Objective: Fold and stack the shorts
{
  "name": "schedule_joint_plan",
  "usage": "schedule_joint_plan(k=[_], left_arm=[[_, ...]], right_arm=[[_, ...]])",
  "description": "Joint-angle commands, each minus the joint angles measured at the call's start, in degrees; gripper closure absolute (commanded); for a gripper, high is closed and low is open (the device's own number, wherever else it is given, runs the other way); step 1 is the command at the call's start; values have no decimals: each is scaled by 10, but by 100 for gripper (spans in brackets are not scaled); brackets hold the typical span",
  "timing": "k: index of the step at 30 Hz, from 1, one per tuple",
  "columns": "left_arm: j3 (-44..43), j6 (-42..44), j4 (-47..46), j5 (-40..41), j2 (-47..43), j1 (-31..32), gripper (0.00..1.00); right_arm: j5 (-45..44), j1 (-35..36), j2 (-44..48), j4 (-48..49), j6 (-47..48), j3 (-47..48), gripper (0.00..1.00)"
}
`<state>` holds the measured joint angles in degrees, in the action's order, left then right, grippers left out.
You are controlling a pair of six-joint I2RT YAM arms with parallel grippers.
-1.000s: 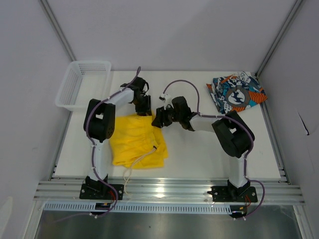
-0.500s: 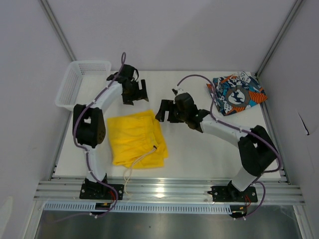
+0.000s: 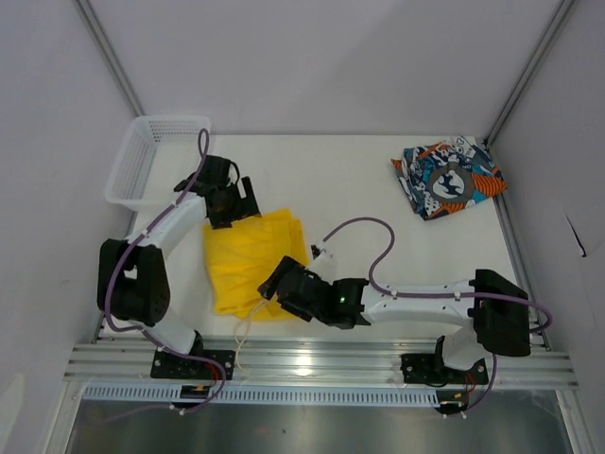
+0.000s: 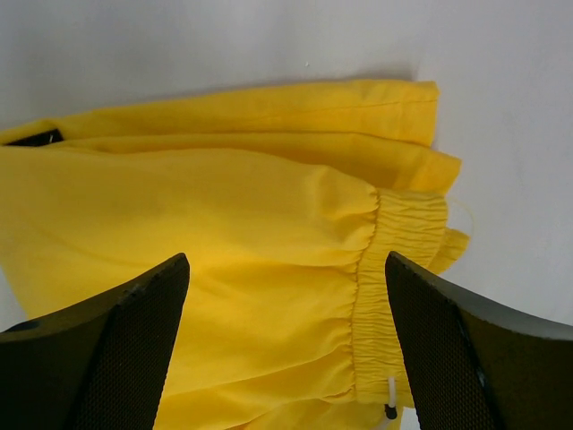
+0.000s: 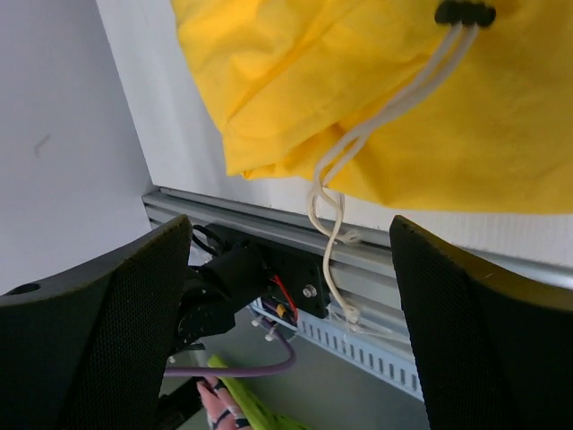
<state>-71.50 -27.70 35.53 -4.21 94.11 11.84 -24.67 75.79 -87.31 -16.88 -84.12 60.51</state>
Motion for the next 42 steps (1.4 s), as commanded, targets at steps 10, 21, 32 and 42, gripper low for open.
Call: schedule_joint_plan(k=[10, 21, 32, 42], left_arm=[[158, -48, -156, 39, -150, -27, 8], [166, -50, -155, 50, -177, -58, 8], [169, -52, -165, 31, -164, -60, 8], [197, -57, -200, -4, -155, -57, 9]], right_arm=[[-57, 46, -97, 82, -265, -36, 10], [-5, 1, -177, 163, -291, -53, 11], [30, -117, -127, 259, -196, -144, 52], [112, -360, 115, 129, 298, -210, 64]])
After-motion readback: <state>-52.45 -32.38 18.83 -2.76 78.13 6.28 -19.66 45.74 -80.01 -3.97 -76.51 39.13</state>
